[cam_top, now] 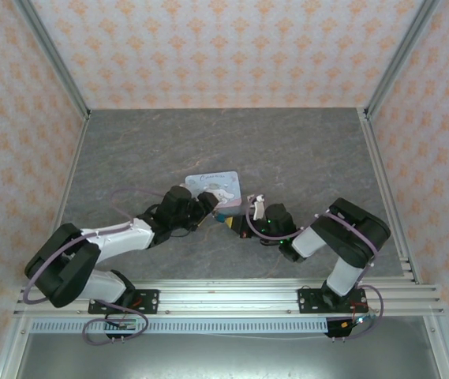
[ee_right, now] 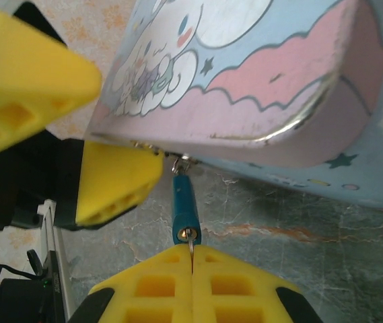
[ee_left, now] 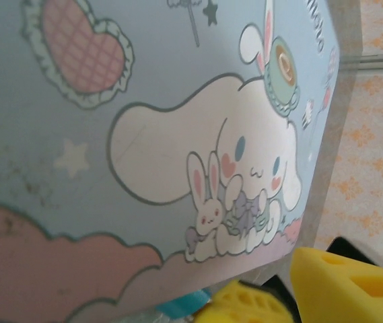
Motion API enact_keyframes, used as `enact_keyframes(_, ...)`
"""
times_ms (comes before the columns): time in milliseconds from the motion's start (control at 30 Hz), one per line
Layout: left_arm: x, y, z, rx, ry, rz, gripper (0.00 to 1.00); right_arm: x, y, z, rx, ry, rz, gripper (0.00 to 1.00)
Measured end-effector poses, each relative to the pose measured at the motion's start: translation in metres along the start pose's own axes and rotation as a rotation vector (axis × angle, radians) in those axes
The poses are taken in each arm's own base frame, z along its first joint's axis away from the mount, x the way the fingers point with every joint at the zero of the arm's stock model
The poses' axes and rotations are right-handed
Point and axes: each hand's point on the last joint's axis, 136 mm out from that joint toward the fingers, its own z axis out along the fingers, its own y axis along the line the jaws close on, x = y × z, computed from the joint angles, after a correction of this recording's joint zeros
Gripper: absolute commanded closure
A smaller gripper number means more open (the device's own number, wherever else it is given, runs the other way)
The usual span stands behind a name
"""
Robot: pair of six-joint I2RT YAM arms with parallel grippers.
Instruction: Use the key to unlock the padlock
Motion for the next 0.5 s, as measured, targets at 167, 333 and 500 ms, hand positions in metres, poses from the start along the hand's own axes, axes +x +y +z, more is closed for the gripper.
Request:
enact_keyframes(167,-0.012,-0.013,0.0,0.028,-0.013,0.034,0.23,0.002,-0.001,0.005,0.007,-0.014,0.038,1.0)
enact_keyframes(333,-0.012,-0.016,-0.008,0.047,-0.018,0.059,0.25,0.003,-0.002,0.01,0.007,-0.03,0.081,1.0)
enact_keyframes(500,-0.004,-0.008,-0.018,0.059,-0.006,0.05,0.28,-0.003,-0.001,0.012,0.006,-0.058,0.107,1.0)
